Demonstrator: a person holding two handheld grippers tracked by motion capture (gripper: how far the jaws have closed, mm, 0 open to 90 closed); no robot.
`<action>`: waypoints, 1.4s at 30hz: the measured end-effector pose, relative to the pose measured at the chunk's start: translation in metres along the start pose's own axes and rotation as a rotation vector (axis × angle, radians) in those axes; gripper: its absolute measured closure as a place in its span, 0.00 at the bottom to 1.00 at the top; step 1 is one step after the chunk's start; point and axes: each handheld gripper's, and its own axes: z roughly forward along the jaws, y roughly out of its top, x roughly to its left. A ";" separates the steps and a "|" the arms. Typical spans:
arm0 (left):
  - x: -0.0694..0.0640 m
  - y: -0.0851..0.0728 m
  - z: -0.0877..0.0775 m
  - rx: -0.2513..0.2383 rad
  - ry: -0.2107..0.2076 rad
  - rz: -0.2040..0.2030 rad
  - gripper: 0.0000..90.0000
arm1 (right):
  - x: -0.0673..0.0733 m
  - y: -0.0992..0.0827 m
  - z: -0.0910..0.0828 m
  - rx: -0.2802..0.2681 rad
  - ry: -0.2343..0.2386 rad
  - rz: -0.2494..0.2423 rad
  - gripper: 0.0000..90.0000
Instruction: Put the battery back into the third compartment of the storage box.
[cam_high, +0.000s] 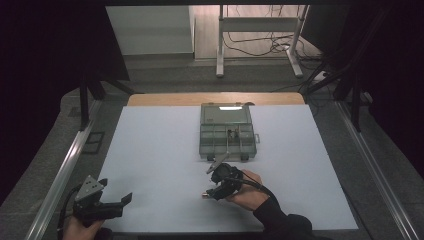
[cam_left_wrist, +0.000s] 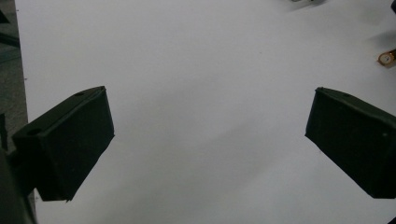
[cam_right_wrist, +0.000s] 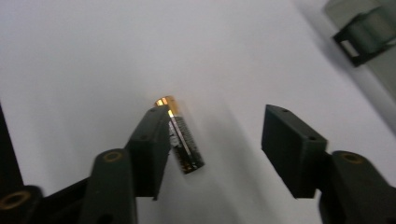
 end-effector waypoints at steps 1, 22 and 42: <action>0.000 0.000 0.000 0.000 0.000 0.000 0.02 | 0.001 0.000 0.002 0.010 0.011 -0.010 0.55; -0.001 0.000 0.000 0.002 0.001 0.005 0.02 | 0.014 -0.002 0.016 0.058 0.025 -0.116 0.85; -0.001 0.000 0.000 0.003 0.004 0.010 0.02 | 0.006 -0.001 0.001 0.000 0.005 -0.079 0.85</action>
